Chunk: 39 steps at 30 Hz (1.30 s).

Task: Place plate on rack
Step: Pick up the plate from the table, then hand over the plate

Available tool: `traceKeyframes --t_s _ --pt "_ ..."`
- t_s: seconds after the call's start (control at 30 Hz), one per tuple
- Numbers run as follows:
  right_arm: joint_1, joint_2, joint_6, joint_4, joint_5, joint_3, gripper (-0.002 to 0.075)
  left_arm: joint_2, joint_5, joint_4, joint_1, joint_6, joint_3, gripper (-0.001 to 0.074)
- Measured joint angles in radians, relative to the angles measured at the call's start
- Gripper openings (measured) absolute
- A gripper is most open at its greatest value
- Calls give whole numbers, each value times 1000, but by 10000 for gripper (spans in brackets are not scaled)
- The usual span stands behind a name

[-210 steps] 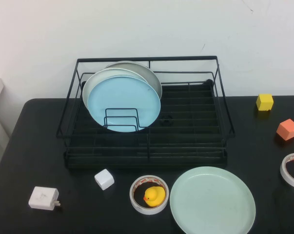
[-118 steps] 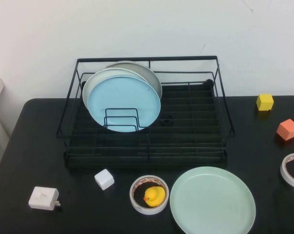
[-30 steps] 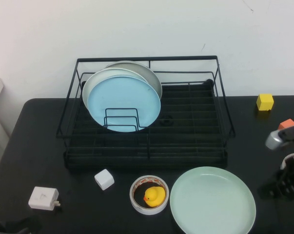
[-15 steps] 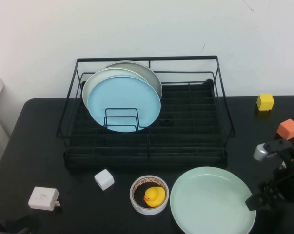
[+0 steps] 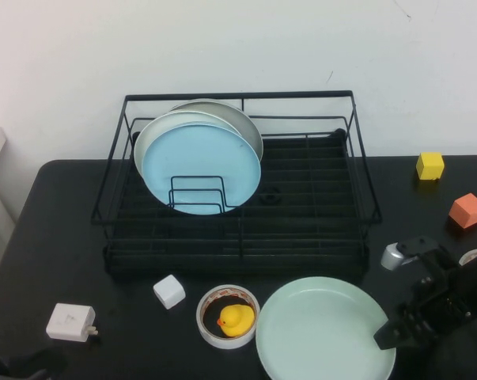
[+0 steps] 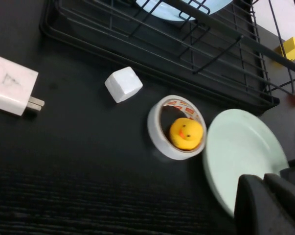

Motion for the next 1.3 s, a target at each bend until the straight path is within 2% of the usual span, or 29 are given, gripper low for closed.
traceKeyframes --t_s 0.2,0.27,0.4,0.47,0.7,0.8,0.97,1.03,1.13,1.3 --pt "2 14 58 11 4 0 63 1 -2 -34 0 0 0 -1" --pt "2 19 90 11 12 -1 27 1 -4 -55 0 0 0 -1" --pt "2 8 168 -30 18 -5 12 1 -1 -186 0 0 0 -1" --pt "2 -27 219 -121 14 -1 10 1 14 -293 0 5 0 -1" --pt "2 -284 282 -263 132 1 10 1 153 -636 0 154 0 12" --pt "4 -440 284 -265 192 1 10 1 216 -752 0 232 0 93" --pt "6 -680 303 -206 224 4 10 23 348 -904 0 321 0 433" --pt "10 -751 309 -157 232 -1 10 40 388 -922 0 352 0 516" --pt "35 -818 335 -141 248 -38 10 73 415 -941 0 377 -1 568" --pt "127 -816 414 -149 243 -127 10 116 432 -988 0 553 -1 587"
